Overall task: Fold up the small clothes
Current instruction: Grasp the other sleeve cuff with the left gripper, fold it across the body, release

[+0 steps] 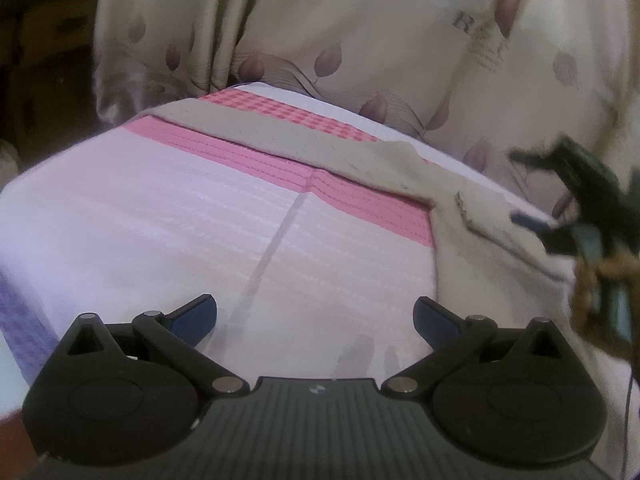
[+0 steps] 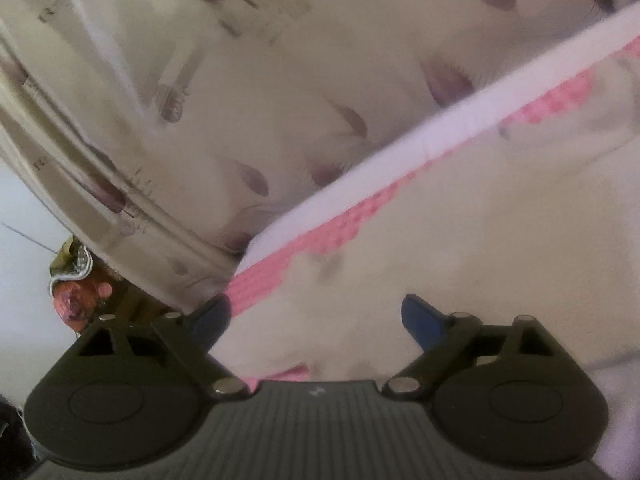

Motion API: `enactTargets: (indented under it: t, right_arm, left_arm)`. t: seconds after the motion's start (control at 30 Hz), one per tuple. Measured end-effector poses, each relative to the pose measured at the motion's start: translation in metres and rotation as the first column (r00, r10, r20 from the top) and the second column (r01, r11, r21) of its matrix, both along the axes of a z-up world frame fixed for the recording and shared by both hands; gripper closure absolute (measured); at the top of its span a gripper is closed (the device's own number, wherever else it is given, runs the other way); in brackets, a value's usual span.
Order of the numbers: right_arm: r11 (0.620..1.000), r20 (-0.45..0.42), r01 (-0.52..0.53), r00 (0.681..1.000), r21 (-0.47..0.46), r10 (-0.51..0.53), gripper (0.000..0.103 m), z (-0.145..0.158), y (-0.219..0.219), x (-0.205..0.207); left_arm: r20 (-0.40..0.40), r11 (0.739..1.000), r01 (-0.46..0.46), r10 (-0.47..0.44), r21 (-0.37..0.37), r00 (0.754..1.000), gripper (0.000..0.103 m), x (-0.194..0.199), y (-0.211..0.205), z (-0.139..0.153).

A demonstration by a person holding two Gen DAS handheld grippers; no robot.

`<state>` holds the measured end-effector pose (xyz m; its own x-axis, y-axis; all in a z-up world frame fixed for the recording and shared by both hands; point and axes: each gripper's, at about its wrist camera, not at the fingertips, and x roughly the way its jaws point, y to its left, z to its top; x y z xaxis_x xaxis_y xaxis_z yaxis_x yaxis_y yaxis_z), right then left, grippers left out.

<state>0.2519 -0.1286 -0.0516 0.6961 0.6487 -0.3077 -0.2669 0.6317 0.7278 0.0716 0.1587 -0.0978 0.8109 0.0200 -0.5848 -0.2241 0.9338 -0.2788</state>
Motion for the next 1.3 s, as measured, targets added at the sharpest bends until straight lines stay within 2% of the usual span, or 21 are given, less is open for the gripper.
enactTargets:
  t: [0.07,0.1,0.17,0.23,0.33,0.4,0.47,0.57,0.6,0.67,0.7,0.77,0.8,0.87,0.97,1.0,1.07,1.17,1.2,1.23,1.3]
  right_arm:
    - [0.996,0.02,-0.02,1.0,-0.091,0.022,0.01,0.004,-0.002,-0.017]
    - [0.985,0.034,-0.024,0.999,-0.173,0.03,0.01,0.006,0.0,-0.027]
    - [0.921,0.076,-0.005,0.996,-0.39,0.037,0.01,0.008,0.008,-0.048]
    - [0.829,0.122,0.018,0.991,-0.559,0.06,0.01,0.003,0.017,-0.067]
    - [0.725,0.155,0.04,0.984,-0.687,0.093,0.01,-0.007,0.026,-0.084]
    - [0.712,0.155,0.032,0.982,-0.701,0.109,0.01,-0.012,0.027,-0.087]
    - [0.727,0.147,0.024,0.983,-0.686,0.106,0.01,-0.014,0.024,-0.086]
    - [0.741,0.147,0.016,0.983,-0.672,0.112,0.01,-0.016,0.024,-0.086]
    - [0.74,0.144,0.013,0.983,-0.672,0.114,0.01,-0.018,0.026,-0.085]
    - [0.743,0.146,0.014,0.983,-0.67,0.114,0.01,-0.019,0.026,-0.084]
    - [0.744,0.145,0.012,0.983,-0.668,0.114,0.01,-0.019,0.026,-0.084]
    - [0.741,0.143,0.013,0.983,-0.672,0.112,0.01,-0.02,0.028,-0.083]
    - [0.736,0.144,0.015,0.983,-0.676,0.112,0.009,-0.02,0.029,-0.083]
    - [0.724,0.15,0.019,0.982,-0.689,0.117,0.009,-0.02,0.032,-0.084]
    - [0.709,0.161,0.027,0.979,-0.705,0.123,0.009,-0.02,0.036,-0.086]
    - [0.706,0.161,0.027,0.979,-0.708,0.124,0.009,-0.021,0.036,-0.086]
    - [0.703,0.161,0.031,0.98,-0.71,0.119,0.009,-0.021,0.037,-0.086]
    - [0.699,0.166,0.04,0.98,-0.714,0.113,0.008,-0.021,0.039,-0.087]
    - [0.697,0.166,0.041,0.98,-0.716,0.113,0.007,-0.021,0.04,-0.087]
    - [0.696,0.166,0.042,0.98,-0.717,0.112,0.007,-0.021,0.041,-0.086]
    - [0.699,0.167,0.042,0.98,-0.714,0.112,0.007,-0.021,0.041,-0.086]
  left_arm:
    - [0.013,0.998,-0.006,0.006,-0.057,1.0,0.0,-0.001,0.011,0.0]
    - [0.027,0.996,-0.016,0.018,-0.09,0.999,0.0,-0.001,0.019,0.001]
    - [0.035,0.99,-0.039,0.044,-0.138,0.998,0.0,0.0,0.032,0.001]
    - [0.042,0.982,-0.049,0.057,-0.18,0.997,0.0,0.004,0.047,0.003]
    - [0.083,0.971,-0.039,0.06,-0.237,0.995,0.0,0.009,0.071,0.007]
    - [0.06,0.973,-0.041,0.056,-0.229,0.997,0.0,0.02,0.087,0.012]
    - [0.021,0.982,-0.01,0.014,-0.189,1.0,0.0,0.037,0.105,0.02]
    - [0.055,0.991,-0.099,0.104,-0.086,0.993,0.001,0.054,0.14,0.035]
    - [0.072,0.986,-0.134,0.141,-0.1,0.987,0.001,0.06,0.158,0.038]
    - [0.069,0.972,-0.151,0.166,-0.183,0.984,0.004,0.079,0.196,0.04]
    - [0.047,0.959,-0.147,0.163,-0.243,0.986,0.007,0.093,0.22,0.039]
    - [0.008,0.94,-0.132,0.142,-0.315,0.99,0.025,0.12,0.255,0.035]
    - [-0.017,0.926,-0.159,0.163,-0.344,0.986,0.03,0.132,0.269,0.032]
    - [-0.058,0.89,-0.2,0.193,-0.409,0.979,0.031,0.151,0.293,0.022]
    - [-0.145,0.809,-0.24,0.191,-0.537,0.971,0.031,0.177,0.319,-0.004]
    - [-0.156,0.786,-0.259,0.207,-0.561,0.966,0.031,0.181,0.324,-0.012]
    - [-0.168,0.766,-0.271,0.212,-0.583,0.963,0.031,0.189,0.33,-0.024]
    - [-0.173,0.687,-0.29,0.237,-0.666,0.956,0.032,0.202,0.337,-0.044]
    - [-0.167,0.67,-0.288,0.241,-0.684,0.956,0.035,0.206,0.338,-0.048]
    - [-0.163,0.659,-0.294,0.255,-0.692,0.953,0.057,0.211,0.338,-0.052]
    - [-0.12,0.673,-0.306,0.309,-0.673,0.943,0.081,0.215,0.334,-0.051]
